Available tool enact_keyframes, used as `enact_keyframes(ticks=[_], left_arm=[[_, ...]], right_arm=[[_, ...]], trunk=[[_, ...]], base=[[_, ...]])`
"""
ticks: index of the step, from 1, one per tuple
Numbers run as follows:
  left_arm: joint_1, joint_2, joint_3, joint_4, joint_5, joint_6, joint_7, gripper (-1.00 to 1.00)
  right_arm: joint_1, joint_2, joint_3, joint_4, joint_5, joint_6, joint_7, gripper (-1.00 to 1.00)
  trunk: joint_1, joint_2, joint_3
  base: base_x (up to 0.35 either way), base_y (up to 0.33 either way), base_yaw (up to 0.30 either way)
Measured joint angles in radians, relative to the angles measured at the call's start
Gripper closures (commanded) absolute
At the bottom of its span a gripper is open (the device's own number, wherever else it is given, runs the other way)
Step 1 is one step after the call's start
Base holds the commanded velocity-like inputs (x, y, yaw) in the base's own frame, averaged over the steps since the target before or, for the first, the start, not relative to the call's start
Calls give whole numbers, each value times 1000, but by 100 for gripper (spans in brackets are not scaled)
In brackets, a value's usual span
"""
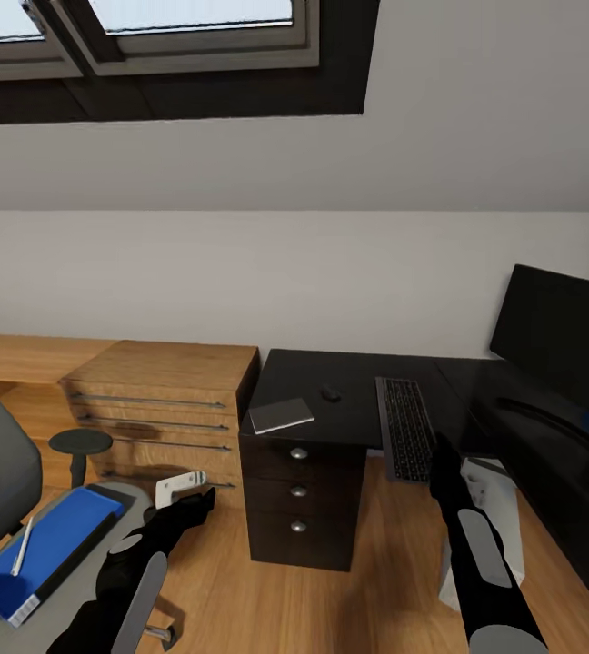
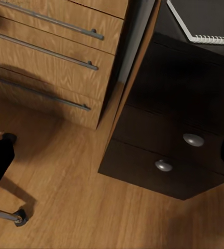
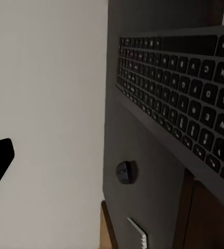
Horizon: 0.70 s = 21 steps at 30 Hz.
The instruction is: In the bedroom, organize the workspace by keeping the computer under the desk, ensuring the monitor is on the desk, placing the keyboard on the desk next to the monitor, placing the mouse on the desk next to the keyboard, moving the folder from the swivel chair onto the desk next to the mouse, stacking the notebook on top of the folder with the pen on top of the notebook, and positioning the swivel chair next to the desk.
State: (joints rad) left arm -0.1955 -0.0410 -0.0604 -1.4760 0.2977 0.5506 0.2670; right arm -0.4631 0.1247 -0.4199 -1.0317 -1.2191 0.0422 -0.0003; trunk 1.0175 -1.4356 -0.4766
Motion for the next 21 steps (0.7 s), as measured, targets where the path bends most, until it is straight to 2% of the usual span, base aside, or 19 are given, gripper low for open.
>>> enact_keyframes(ticks=[4,6,7,8,10,11,12,13,14,16,18,21], left_arm=[[1,0,0,0,0,0,0,-100],[0,0,0,0,0,0,0,-100],[0,0,0,0,1,1,-1,-100],[0,0,0,0,1,1,-1,-100],[0,0,-1,0,1,1,-2,-100],[0,0,-1,0,1,2,-2,-100],[1,0,-1,0,1,3,-2,-100],[1,0,-1,0,1,3,-2,-100],[0,-1,-1,0,2,3,-2,-100],[0,-1,-1,0,2,3,-2,-100],[1,-1,-1,0,2,3,-2,-100],[1,-1,-1,0,2,3,-2,-100]], right_arm=[[18,-1,2,-48,2,2,-2,-100],[22,-2,7,-61,5,5,-4,-100],[24,-3,13,-67,8,7,-7,-100],[26,-6,36,-77,22,16,-18,-100],[28,-20,94,-87,69,46,-51,-100],[28,-39,139,-91,113,74,-81,-100],[29,-72,211,-91,185,128,-127,-100],[29,-82,238,-91,212,148,-142,-100],[28,-96,293,-92,260,187,-166,-100],[27,-106,353,-94,312,224,-189,-100],[26,-116,443,-98,409,271,-223,-100],[26,-120,479,-99,471,288,-242,-100]], trunk=[[-15,28,13],[-15,28,13],[-15,28,13],[-15,28,13],[-15,28,13],[-15,28,13],[-15,28,13],[-15,28,13],[-15,28,13],[-15,28,13],[-15,28,13],[-15,28,13]], base=[[0,0,0],[0,0,0],[0,0,0],[0,0,0],[0,0,0],[0,0,0],[0,0,0],[0,0,0],[0,0,0],[0,0,0],[0,0,0],[0,0,0]])
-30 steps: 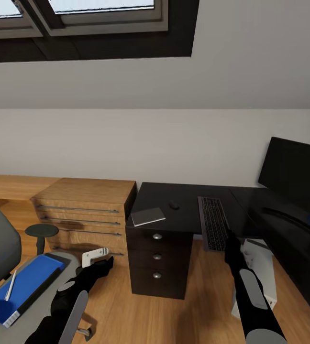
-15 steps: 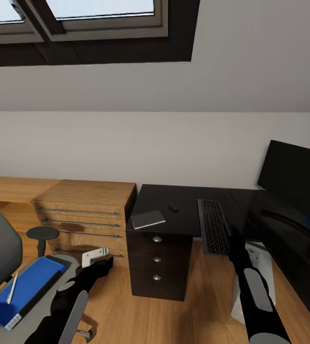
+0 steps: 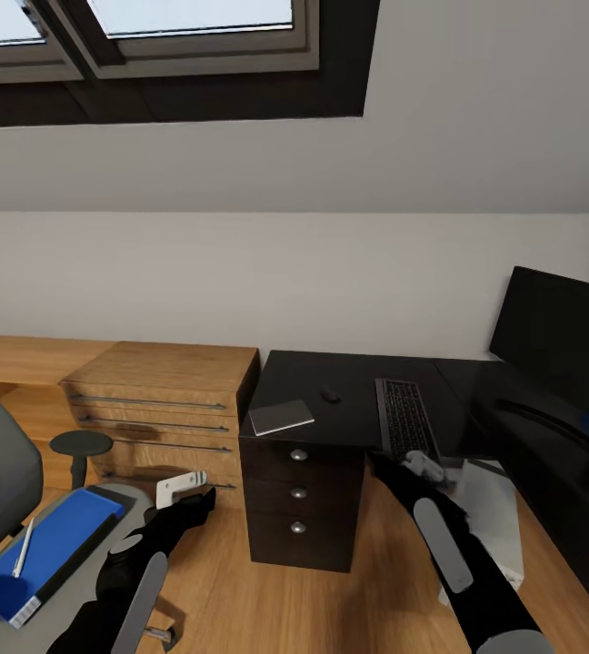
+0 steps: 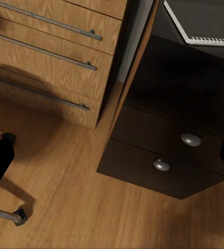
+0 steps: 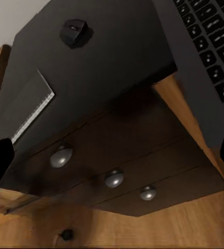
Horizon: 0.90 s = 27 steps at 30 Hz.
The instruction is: In the bedroom, organize the workspace by keeping the computer under the desk, ensuring the monitor is on the desk, placing the keyboard on the desk next to the monitor, placing the mouse on the desk next to the keyboard, moving the folder from the swivel chair onto the desk next to the mouse, stacking the notebook on top of the folder with the pen on top of the notebook, and positioning the swivel chair next to the desk.
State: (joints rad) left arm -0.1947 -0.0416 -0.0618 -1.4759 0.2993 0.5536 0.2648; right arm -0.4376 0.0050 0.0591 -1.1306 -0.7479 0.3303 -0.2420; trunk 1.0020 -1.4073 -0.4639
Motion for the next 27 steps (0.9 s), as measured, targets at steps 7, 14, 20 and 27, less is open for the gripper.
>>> enact_keyframes(ticks=[7,14,20,27], left_arm=[[0,-1,0,0,0,0,0,-100],[0,-2,0,0,0,0,0,-100],[-1,-2,0,0,0,0,0,-100],[0,-1,0,0,0,0,1,-100]], right_arm=[[0,2,34,0,92,10,-19,-100],[-13,4,58,0,120,97,-182,-100],[-77,3,91,-14,148,266,-311,-100],[-85,9,109,-82,150,238,-305,-100]], trunk=[[0,0,0],[0,0,0],[0,0,0],[0,0,0]], base=[[0,0,0],[0,0,0],[0,0,0],[0,0,117]])
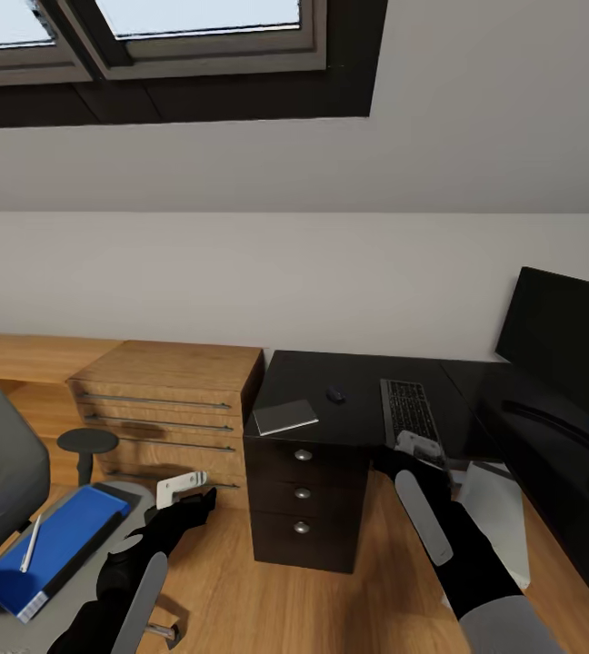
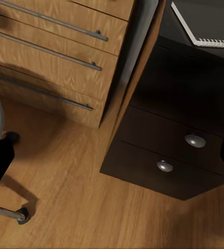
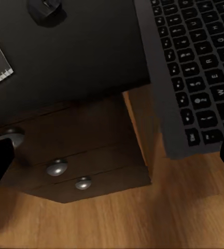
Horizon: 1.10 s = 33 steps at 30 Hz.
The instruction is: In the bedroom, organize the workspace by keeping the computer under the desk, ensuring the monitor is on the desk, placing the keyboard on the desk next to the monitor, placing the mouse on the desk next to the keyboard, moving the folder from the swivel chair onto the desk next to the mouse, stacking the notebook on top of the folder with the pen on top of the notebook, and positioning the swivel chair next to the desk.
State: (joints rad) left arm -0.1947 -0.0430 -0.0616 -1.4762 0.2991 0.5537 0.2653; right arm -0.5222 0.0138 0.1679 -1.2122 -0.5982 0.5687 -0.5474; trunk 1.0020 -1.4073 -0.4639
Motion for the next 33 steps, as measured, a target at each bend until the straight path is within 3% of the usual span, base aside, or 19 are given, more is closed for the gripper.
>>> enact_keyframes(ticks=[7,19,23,29,33], left_arm=[[0,0,0,0,-1,0,0,-100],[0,0,0,3,-1,-1,0,-100],[0,0,0,3,-1,-1,0,-100],[0,0,0,3,-1,-1,0,-100],[0,0,0,3,-1,-2,1,-100]], right_arm=[[0,-3,102,-7,5,-11,0,-100],[0,-3,123,-1,12,-12,0,-100],[0,-1,130,10,46,-13,2,-100],[0,-1,214,22,62,-40,2,-100],[0,-5,240,23,64,-59,2,-100]], trunk=[[0,0,0],[0,0,0],[0,0,0],[0,0,0],[0,0,-1]], base=[[0,0,251],[0,0,274],[0,0,275],[0,0,275],[0,0,148]])
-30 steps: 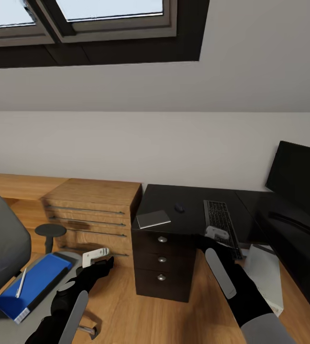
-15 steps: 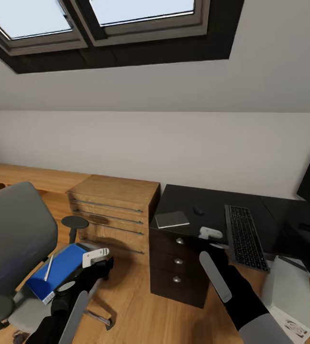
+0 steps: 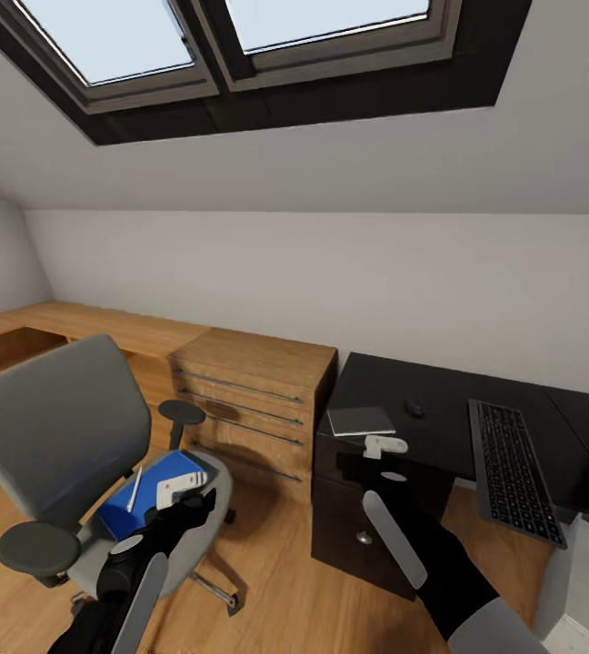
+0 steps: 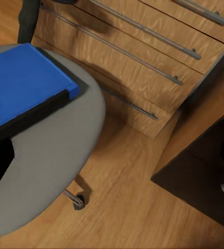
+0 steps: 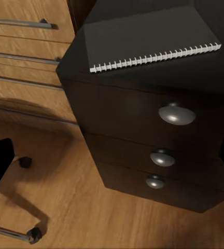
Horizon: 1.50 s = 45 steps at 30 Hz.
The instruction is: In the bedroom, organize the workspace by keeping the computer under the desk, ensuring the monitor is on the desk, placing the keyboard on the desk next to the monitor, placing the mouse on the desk next to the keyboard, moving the folder from the swivel chair onto the desk next to the mouse, stacking the notebook on top of the folder with the pen on top of the notebook, and positioning the swivel chair next to the desk.
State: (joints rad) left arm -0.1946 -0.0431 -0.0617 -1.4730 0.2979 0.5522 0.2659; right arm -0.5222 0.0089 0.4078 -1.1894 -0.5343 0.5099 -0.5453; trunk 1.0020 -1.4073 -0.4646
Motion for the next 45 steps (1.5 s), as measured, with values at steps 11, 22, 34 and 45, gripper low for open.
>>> enact_keyframes(ticks=[11,22,34,45], left_arm=[[0,0,0,0,-1,0,1,-100],[-1,1,0,0,0,0,0,-100],[0,2,0,3,-1,1,1,-100],[0,0,0,3,0,1,1,-100]], right_arm=[[0,-5,10,-2,1,-9,1,-100],[0,-4,9,-7,1,-14,1,-100],[0,-9,10,1,31,-62,0,-100],[2,-8,12,29,109,-111,0,-100]], trunk=[[0,0,0],[-1,0,0],[-1,0,0],[0,0,0]], base=[[1,0,24],[231,0,0],[320,0,0],[287,0,0]])
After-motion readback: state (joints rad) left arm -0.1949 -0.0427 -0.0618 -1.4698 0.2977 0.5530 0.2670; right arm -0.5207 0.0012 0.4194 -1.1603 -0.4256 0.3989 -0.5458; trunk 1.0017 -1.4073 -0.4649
